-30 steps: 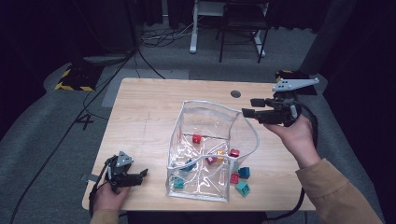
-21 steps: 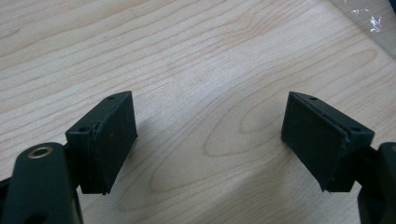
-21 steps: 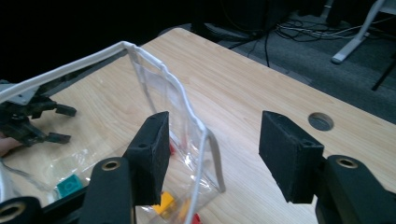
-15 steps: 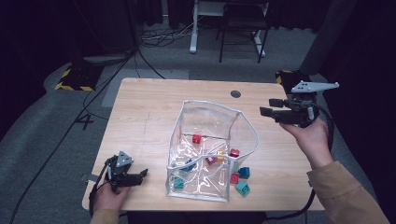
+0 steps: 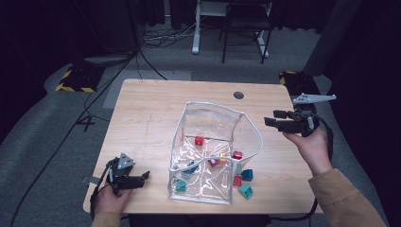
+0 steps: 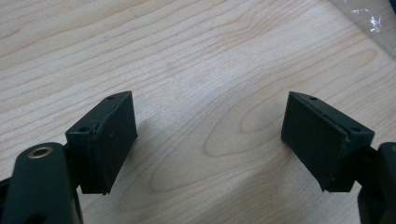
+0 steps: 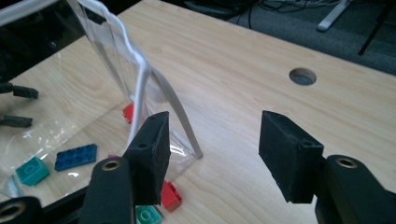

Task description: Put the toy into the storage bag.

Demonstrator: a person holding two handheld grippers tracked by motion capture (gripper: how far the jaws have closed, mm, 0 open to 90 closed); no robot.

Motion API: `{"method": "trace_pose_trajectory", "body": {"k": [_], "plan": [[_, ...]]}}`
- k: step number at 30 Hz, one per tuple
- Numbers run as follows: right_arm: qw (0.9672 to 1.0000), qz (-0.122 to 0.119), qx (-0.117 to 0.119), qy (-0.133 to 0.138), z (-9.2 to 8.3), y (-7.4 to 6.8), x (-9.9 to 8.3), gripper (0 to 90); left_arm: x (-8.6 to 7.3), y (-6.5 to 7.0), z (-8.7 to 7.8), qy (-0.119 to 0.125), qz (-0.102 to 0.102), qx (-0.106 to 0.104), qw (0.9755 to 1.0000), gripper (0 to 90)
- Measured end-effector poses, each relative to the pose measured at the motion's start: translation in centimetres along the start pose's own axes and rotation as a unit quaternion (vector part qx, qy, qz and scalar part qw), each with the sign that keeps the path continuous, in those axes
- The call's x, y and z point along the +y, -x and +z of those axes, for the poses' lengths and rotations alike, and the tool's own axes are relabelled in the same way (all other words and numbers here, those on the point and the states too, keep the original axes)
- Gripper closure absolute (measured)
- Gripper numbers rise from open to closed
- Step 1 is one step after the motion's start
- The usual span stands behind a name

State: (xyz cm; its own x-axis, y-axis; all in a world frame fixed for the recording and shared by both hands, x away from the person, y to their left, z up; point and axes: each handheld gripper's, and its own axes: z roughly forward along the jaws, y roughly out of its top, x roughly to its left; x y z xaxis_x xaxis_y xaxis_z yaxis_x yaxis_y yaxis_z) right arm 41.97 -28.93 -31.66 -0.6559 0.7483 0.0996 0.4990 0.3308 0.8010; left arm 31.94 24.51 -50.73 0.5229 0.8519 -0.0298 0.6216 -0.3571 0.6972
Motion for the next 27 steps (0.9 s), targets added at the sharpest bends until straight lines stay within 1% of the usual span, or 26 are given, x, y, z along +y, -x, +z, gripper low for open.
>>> {"method": "trace_pose_trajectory", "body": {"k": [12,18,22,27], "plan": [[0.9992,0.017,0.005,-0.036,2.7,0.7,-3.6,44.3,0.0,0.0,0.0,0.000,0.000,0.000,1.0000,18.5],[0.9981,0.023,0.010,-0.055,4.1,0.7,-5.3,44.7,0.0,0.0,0.0,0.000,0.000,0.000,1.0000,18.5],[0.9975,0.028,0.013,-0.063,5.0,0.6,-6.6,45.1,0.0,0.0,0.0,0.000,0.000,0.000,1.0000,18.5],[0.9963,0.040,0.024,-0.073,6.1,0.5,-8.0,45.3,0.0,0.0,0.0,0.000,0.000,0.000,1.0000,18.5]]}}
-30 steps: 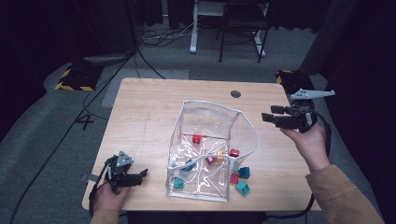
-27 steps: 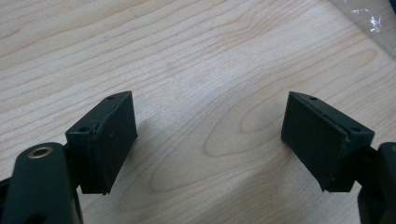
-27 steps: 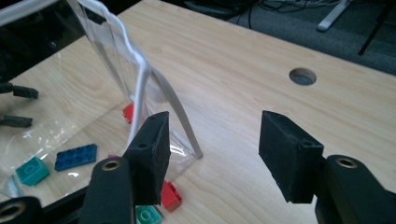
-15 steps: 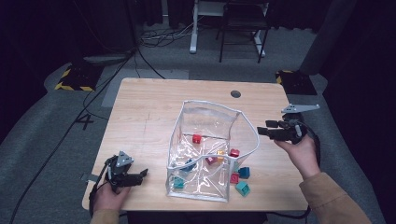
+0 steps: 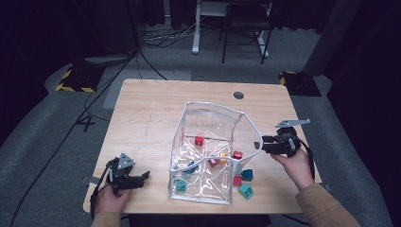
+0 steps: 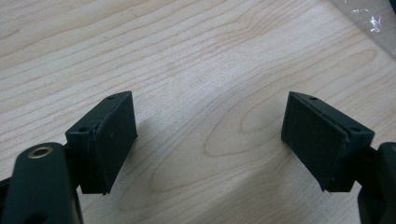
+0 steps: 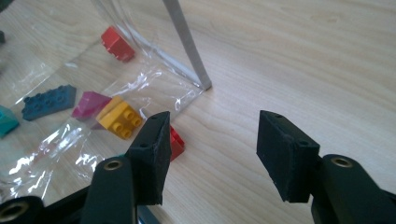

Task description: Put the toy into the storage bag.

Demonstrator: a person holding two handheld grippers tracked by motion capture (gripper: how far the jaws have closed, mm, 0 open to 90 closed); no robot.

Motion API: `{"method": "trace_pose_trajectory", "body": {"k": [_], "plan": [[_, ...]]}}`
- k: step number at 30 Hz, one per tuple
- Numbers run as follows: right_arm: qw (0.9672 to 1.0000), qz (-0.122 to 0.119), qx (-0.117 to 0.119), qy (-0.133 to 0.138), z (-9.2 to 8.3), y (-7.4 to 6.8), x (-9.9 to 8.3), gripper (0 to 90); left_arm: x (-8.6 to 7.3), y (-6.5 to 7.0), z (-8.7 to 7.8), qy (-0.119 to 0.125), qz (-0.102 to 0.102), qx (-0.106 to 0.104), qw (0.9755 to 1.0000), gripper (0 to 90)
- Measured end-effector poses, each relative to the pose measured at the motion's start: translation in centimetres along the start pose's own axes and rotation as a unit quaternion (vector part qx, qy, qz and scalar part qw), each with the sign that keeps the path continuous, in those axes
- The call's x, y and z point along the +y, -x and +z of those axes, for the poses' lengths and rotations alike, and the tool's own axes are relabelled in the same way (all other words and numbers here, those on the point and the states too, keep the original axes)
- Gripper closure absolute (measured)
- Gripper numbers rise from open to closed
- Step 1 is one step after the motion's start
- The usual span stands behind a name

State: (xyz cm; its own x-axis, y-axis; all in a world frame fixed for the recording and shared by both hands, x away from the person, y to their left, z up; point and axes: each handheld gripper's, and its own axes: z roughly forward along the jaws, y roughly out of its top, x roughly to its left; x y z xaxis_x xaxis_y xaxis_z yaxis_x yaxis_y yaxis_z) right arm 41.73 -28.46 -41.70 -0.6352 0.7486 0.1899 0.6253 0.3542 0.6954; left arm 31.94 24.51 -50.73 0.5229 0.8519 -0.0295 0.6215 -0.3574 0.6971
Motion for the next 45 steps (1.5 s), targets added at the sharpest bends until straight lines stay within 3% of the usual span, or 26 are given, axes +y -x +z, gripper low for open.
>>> {"method": "trace_pose_trajectory", "body": {"k": [4,13,24,30,38,45], "plan": [[0.9999,0.004,0.009,-0.006,1.1,-0.1,-0.8,46.1,0.0,0.0,0.0,0.000,0.000,0.000,1.0000,18.5],[0.9992,-0.018,0.025,-0.025,3.5,-1.2,-2.2,47.0,0.0,0.0,0.0,0.001,-0.001,0.000,1.0000,18.5],[0.9982,-0.033,0.036,-0.034,5.3,-2.1,-2.5,48.0,0.0,0.0,0.0,0.000,0.000,0.000,1.0000,18.5],[0.9976,-0.045,0.038,-0.036,6.6,-2.5,-2.7,52.9,0.0,0.0,0.0,0.000,0.000,0.000,1.0000,18.5],[0.9974,-0.057,0.025,-0.036,7.0,-2.7,-2.6,66.1,0.0,0.0,0.0,0.000,0.000,0.000,1.0000,18.5],[0.9978,-0.061,0.007,-0.025,5.4,-2.7,-2.2,67.2,0.0,0.0,0.0,0.000,0.000,0.000,1.0000,18.5]]}}
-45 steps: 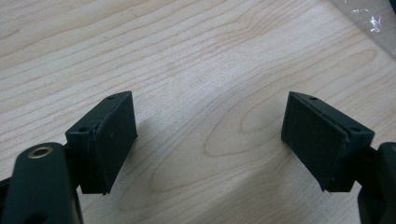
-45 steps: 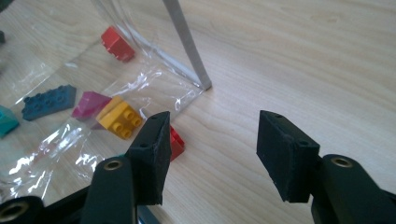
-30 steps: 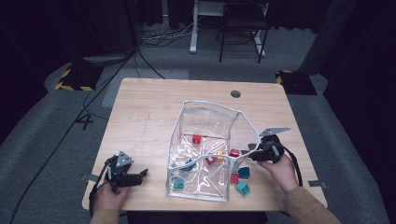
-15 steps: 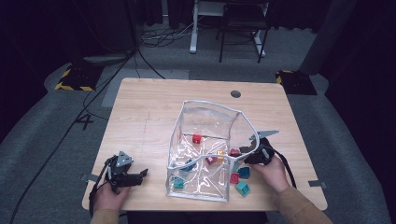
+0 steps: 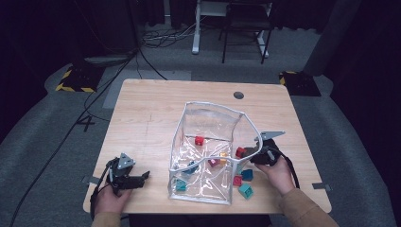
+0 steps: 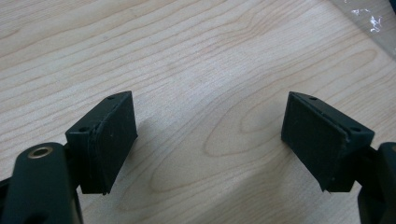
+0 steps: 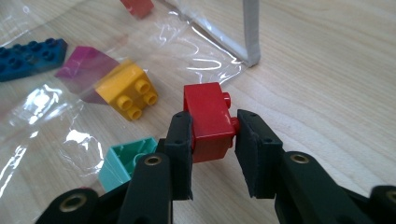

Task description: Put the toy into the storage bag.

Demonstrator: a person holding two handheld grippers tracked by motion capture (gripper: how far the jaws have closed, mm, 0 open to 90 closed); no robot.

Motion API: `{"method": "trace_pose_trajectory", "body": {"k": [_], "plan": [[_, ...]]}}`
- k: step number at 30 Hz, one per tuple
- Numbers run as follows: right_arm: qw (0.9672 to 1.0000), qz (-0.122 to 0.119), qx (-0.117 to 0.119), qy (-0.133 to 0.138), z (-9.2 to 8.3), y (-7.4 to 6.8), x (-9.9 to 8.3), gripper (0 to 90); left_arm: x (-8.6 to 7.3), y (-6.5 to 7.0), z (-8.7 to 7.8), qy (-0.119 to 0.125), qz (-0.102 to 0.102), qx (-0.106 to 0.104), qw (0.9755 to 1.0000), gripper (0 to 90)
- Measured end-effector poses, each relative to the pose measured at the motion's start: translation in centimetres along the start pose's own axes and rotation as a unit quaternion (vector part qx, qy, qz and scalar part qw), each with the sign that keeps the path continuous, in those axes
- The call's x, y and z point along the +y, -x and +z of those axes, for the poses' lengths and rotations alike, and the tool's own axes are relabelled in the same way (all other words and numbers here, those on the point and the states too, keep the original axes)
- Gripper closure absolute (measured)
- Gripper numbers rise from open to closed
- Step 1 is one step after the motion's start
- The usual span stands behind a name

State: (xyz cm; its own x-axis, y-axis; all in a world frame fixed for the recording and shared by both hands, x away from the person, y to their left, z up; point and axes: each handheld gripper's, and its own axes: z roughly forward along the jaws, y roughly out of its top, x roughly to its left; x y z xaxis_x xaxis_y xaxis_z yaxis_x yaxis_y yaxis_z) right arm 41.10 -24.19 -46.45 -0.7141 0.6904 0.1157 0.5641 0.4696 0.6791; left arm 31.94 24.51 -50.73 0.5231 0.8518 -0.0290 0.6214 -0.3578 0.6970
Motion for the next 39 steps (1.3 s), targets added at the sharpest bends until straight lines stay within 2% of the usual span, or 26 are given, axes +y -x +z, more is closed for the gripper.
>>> {"method": "trace_pose_trajectory", "body": {"k": [6,19,26,34,39], "plan": [[0.9999,-0.007,-0.006,0.011,-1.7,0.1,0.5,67.3,0.0,0.0,0.0,0.000,0.000,0.000,1.0000,18.5],[0.9990,-0.007,-0.011,0.043,-5.3,0.4,1.7,67.4,0.0,0.0,0.0,0.000,0.001,0.000,1.0000,18.5],[0.9985,-0.016,-0.019,0.049,-7.1,0.7,2.5,67.4,0.0,0.0,0.0,0.000,-0.001,0.000,1.0000,18.5],[0.9967,-0.018,-0.025,0.076,-10.0,0.9,3.8,67.4,0.0,0.0,0.0,0.000,0.000,0.000,1.0000,18.5],[0.9955,-0.012,-0.024,0.091,-11.6,1.3,4.5,67.4,0.0,0.0,0.0,0.000,-0.001,0.000,1.0000,18.5]]}}
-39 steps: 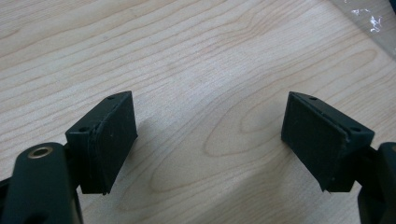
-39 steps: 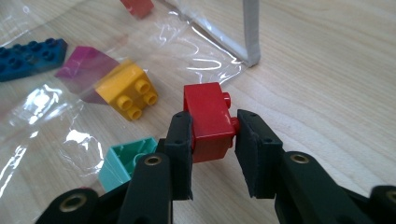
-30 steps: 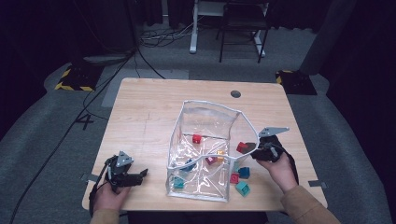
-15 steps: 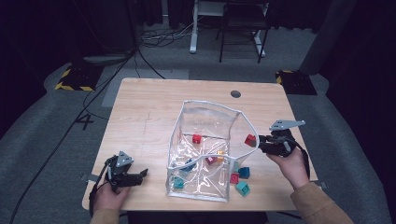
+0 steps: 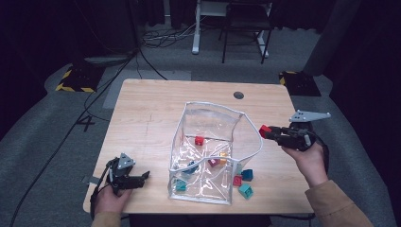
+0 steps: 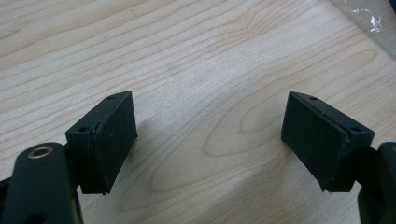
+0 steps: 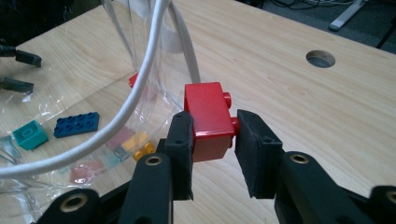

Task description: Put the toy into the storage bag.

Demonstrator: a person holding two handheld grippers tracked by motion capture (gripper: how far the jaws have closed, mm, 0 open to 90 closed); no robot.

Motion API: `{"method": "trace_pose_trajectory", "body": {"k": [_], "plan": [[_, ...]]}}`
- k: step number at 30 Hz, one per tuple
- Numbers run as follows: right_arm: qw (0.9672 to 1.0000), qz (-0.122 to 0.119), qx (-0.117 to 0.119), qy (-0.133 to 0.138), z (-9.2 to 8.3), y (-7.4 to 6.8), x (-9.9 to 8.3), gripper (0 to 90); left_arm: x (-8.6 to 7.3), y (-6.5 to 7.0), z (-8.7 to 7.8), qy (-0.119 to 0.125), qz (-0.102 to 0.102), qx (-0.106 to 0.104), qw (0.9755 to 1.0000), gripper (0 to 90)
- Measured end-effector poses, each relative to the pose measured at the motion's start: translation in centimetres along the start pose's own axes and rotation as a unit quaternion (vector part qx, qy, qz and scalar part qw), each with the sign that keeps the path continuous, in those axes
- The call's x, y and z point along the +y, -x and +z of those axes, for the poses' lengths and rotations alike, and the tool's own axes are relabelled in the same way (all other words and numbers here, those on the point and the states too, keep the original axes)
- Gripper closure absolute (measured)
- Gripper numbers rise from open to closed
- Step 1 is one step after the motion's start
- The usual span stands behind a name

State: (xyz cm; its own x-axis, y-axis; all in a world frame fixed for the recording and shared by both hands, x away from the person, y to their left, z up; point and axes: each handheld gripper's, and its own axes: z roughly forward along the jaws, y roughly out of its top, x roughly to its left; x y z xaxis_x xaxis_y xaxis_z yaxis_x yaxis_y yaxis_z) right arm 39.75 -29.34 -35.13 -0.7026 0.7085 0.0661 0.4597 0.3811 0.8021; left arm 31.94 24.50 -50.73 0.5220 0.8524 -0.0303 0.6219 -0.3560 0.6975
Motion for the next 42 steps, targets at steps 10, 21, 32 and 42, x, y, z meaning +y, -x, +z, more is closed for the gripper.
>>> {"method": "trace_pose_trajectory", "body": {"k": [10,21,32,42], "plan": [[0.9995,0.003,0.002,0.030,-1.7,0.4,1.2,67.4,0.0,0.0,0.0,0.000,0.001,0.000,1.0000,18.5],[0.9983,-0.009,0.013,0.057,-3.2,-0.4,3.1,67.5,0.0,0.0,0.0,0.000,0.001,0.000,1.0000,18.5],[0.9970,-0.037,0.032,0.060,-2.5,-2.2,5.6,67.4,0.0,0.0,0.0,0.000,0.001,0.000,1.0000,18.5],[0.9948,-0.063,0.051,0.061,-1.1,-4.3,8.2,67.5,0.0,0.0,0.0,0.000,0.002,0.000,1.0000,18.5]]}}
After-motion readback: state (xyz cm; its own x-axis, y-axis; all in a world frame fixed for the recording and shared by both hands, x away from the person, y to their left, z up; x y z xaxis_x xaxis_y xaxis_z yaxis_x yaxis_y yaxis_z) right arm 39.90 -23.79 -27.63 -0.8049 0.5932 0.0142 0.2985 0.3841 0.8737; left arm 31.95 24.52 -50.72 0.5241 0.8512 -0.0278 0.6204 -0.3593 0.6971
